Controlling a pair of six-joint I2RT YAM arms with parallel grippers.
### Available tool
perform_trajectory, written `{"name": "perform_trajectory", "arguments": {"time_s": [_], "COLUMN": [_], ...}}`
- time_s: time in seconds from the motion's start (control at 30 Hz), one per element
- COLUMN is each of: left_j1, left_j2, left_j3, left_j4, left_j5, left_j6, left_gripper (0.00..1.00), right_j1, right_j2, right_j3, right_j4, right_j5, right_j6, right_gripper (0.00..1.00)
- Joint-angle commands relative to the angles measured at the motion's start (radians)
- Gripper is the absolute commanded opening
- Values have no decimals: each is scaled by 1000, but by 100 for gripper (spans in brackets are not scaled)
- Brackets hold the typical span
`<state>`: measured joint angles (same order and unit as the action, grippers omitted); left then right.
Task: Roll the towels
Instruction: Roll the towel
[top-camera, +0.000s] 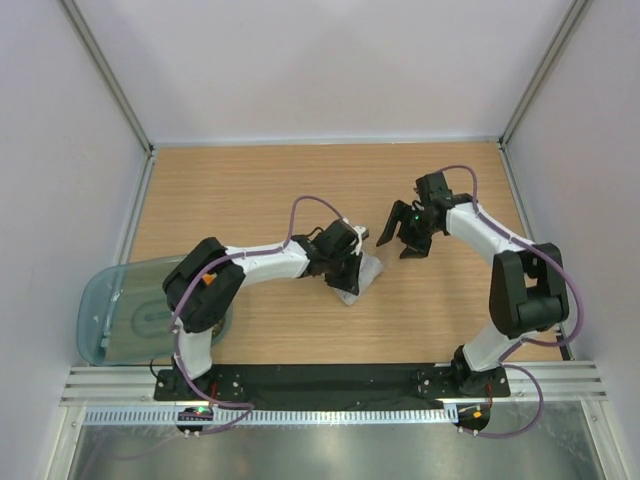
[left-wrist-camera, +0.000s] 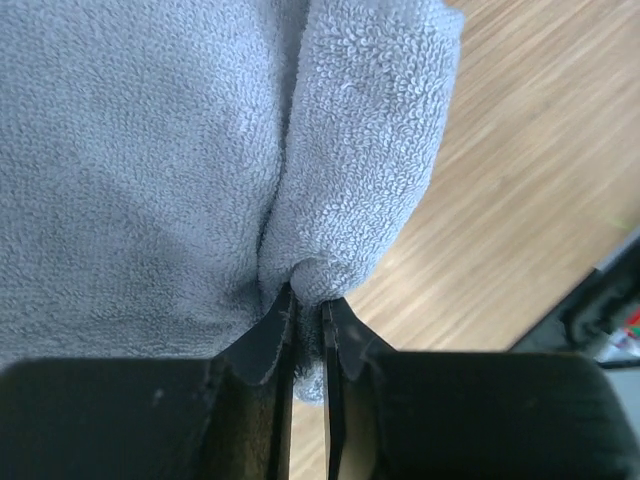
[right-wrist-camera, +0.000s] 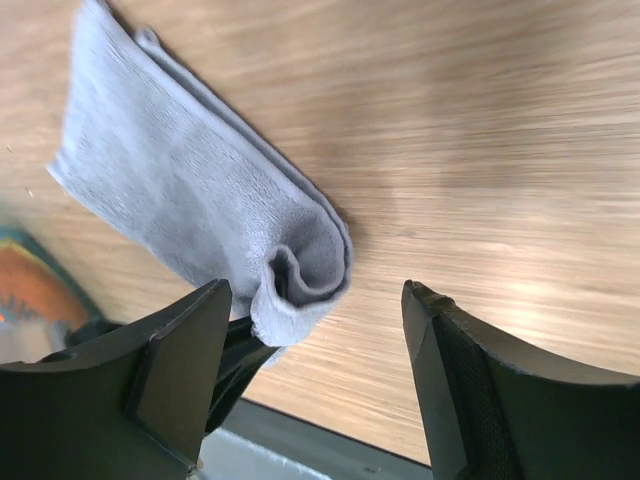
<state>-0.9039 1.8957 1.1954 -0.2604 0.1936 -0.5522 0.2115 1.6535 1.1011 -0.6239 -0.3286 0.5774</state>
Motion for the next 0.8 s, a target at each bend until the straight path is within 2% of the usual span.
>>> {"name": "perform_trajectory", "arguments": {"time_s": [0.0, 0.1, 0.2, 0.37, 0.6, 0.77], "left_j1": [55, 104, 141, 230, 332, 381], "left_j2": [2, 9, 28, 81, 183, 255], "left_j3": [16, 15, 13, 32, 10, 27], "left_j4": [-56, -8, 50, 52, 121, 128], "left_j5": [237, 386, 510, 576, 675, 722], "left_j6": [-90, -153, -230, -288, -376, -419], "left_gripper": [0, 0, 0, 0, 0, 0], "right_j1": [-9, -9, -8, -9, -1, 35], "right_j2": [-113, -182, -260, -351, -344, -295], "right_j3": [48, 19, -39, -154, -332, -398], "right_j4": [-83, -80, -24, 126, 352, 534], "right_j5": [149, 192, 149, -16, -188, -210], "right_j6": [-19, -10, -5, 13, 102, 165], "right_gripper": [77, 77, 77, 77, 77, 77]}}
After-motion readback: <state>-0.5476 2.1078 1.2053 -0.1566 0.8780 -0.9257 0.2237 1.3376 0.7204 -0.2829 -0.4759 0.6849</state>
